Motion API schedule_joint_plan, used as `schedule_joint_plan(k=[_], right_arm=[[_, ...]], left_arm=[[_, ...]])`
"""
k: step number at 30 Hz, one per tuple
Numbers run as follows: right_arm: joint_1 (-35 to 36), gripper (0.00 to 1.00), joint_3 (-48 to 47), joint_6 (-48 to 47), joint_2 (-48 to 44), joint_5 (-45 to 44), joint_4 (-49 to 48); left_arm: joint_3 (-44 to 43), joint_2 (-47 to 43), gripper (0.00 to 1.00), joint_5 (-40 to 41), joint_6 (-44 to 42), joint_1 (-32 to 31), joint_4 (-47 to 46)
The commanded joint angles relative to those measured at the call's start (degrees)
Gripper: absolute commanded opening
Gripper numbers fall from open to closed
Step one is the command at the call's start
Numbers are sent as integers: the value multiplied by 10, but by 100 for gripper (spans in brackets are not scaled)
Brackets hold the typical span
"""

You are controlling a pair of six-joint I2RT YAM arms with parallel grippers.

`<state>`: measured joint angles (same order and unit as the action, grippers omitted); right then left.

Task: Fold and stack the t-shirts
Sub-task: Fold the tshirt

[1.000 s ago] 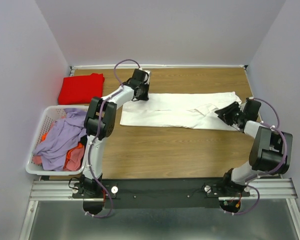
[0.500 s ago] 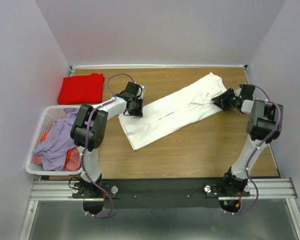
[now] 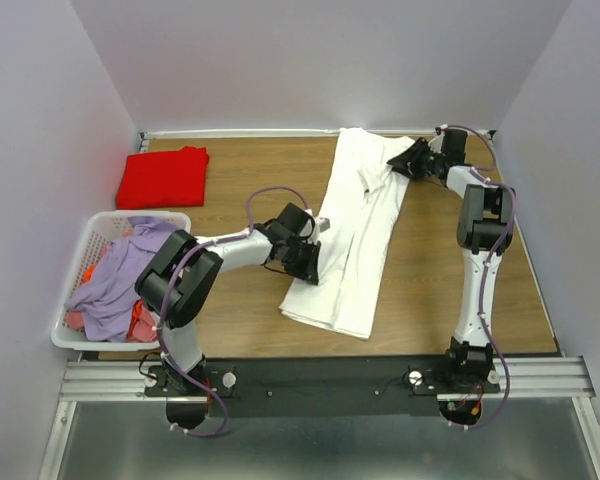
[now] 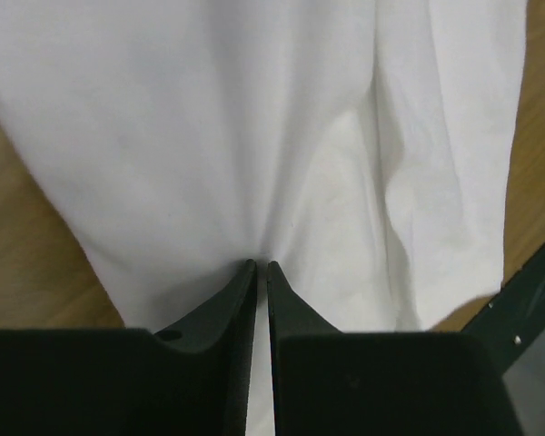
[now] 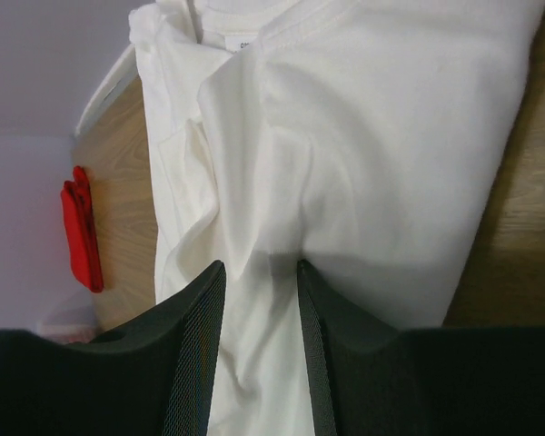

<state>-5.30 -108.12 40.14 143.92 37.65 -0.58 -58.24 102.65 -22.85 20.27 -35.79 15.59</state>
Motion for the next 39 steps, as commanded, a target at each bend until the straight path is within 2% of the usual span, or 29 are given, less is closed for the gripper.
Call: schedule_joint_plan(k=[1,4,7,10,12,15,20,24,27,31,35,38,39], right_arm=[[-2,46,-30,-27,57,-21,63],[1,46,-11,-49,17,-19,68],[8,46,31,-81,-55,-34,82],[24,46,56,-130,-115,-77,127],[34,46,88,-144,-172,-95,141],[51,46,141,-147,-230,-117,149],[95,45,255,-134,-311,-140,166],[120,42,372,-125,-388,-114,168],[157,41,456,-136,-451,-92,171],[250,41,521,-139,-505,-48,171],[310,40,588,-126,-560,-85,171],[316,40,620,-110,-605,-135,174],[315,41,632,-108,-634,-148,180]], left_arm=[[25,23,17,-85,14,-59,65],[12,13,17,-150,6,-98,47],[4,-7,18,-142,1,-98,47],[-6,-39,23,-104,-15,-86,62],[-7,-68,30,-88,-26,-72,59],[1,-95,35,-60,-36,-12,42],[17,-91,38,-47,-23,48,10],[38,-91,35,-54,18,42,-22],[64,-97,34,-23,58,34,-29],[120,-124,34,8,104,24,-15],[151,-163,34,48,133,3,3],[159,-191,42,74,165,-23,5],[160,-196,51,78,173,-28,5]])
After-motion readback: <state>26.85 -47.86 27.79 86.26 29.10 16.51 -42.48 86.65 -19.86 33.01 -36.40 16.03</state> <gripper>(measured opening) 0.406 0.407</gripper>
